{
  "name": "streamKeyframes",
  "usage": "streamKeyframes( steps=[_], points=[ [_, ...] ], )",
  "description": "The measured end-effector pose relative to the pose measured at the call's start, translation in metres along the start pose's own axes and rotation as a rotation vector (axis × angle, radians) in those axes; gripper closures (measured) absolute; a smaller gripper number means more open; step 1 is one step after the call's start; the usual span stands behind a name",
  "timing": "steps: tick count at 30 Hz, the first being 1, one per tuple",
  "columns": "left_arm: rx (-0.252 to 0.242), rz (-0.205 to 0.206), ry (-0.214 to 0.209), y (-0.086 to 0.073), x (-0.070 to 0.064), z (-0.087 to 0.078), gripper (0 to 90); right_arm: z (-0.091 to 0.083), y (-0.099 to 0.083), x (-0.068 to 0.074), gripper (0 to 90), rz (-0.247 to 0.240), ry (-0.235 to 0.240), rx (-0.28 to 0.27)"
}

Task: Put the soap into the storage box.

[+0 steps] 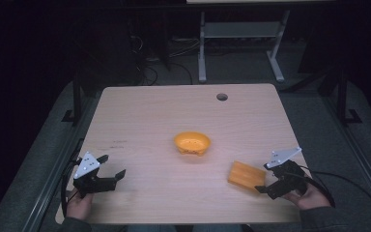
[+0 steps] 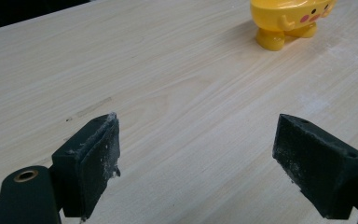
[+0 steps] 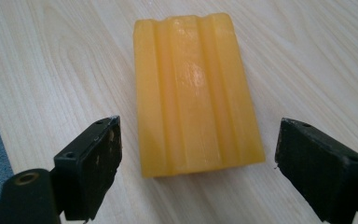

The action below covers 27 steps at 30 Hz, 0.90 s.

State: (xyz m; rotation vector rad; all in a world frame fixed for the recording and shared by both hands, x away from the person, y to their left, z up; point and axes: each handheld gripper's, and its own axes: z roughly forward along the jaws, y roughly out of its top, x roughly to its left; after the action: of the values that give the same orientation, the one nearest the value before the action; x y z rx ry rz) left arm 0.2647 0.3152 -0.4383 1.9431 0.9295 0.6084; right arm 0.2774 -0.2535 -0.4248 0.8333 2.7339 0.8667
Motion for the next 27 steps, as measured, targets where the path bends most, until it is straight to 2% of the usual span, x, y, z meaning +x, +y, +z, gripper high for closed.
streamKeyframes(
  steps=[11,16,18,27],
  points=[
    [-0.001,-0.004,-0.001,0.0,0.0,0.0,14.2,0.015,0.017,0.0,14.2,-0.035,0.022,0.038],
    [0.0,0.01,-0.001,0.001,0.001,-0.001,14.2,0.023,0.023,-0.002,14.2,-0.059,0.025,0.054],
    [-0.004,0.001,-0.001,0.001,0.001,-0.001,14.2,0.027,0.024,-0.003,14.2,-0.071,0.031,0.06],
    [-0.006,0.003,-0.002,0.001,0.0,-0.001,14.2,0.037,0.028,-0.004,14.2,-0.078,0.04,0.09]
  ],
)
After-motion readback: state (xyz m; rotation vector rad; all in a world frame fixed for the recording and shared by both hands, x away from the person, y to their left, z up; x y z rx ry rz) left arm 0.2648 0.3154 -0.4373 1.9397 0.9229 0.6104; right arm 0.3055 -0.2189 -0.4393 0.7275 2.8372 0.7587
